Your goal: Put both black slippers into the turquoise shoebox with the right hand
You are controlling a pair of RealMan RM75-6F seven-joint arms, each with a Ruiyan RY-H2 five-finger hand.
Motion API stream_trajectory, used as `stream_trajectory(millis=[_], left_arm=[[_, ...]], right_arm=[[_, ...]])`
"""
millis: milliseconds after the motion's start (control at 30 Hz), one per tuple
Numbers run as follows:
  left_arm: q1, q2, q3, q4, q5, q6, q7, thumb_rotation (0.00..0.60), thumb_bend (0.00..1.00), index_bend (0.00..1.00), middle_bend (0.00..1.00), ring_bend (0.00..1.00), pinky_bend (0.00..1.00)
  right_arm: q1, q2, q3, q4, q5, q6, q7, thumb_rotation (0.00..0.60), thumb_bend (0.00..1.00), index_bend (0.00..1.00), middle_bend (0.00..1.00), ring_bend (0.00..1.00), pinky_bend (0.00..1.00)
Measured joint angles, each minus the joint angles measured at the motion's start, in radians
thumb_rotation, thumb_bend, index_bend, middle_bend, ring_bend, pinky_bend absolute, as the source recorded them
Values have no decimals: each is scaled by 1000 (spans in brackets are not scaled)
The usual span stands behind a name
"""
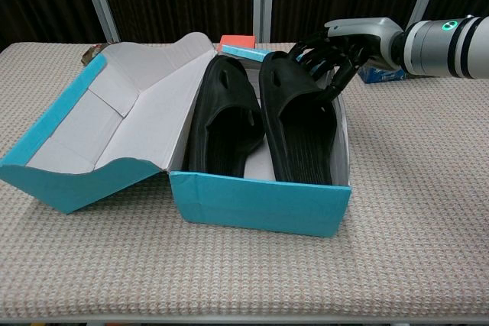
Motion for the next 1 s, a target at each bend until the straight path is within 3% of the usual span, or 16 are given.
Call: stream_trajectory(millis=[333,733,1000], left_arm=[[0,-1,0,2,0,-1,-10,600,0,93,162,51,81],[-1,-1,1,-2,4,2,-12,600,0,93,162,51,81],[-2,1,-1,-8,6,5,-5,600,0,93,161,51,81]], right_arm=[[6,43,12,-46,10,-20,-30,600,0,112,185,0,163],[-8,143,36,-171,39,-8,-73,600,0,92,184,0,162],[-50,215,101,-334,26,38,68,600,0,92,212,0,161]])
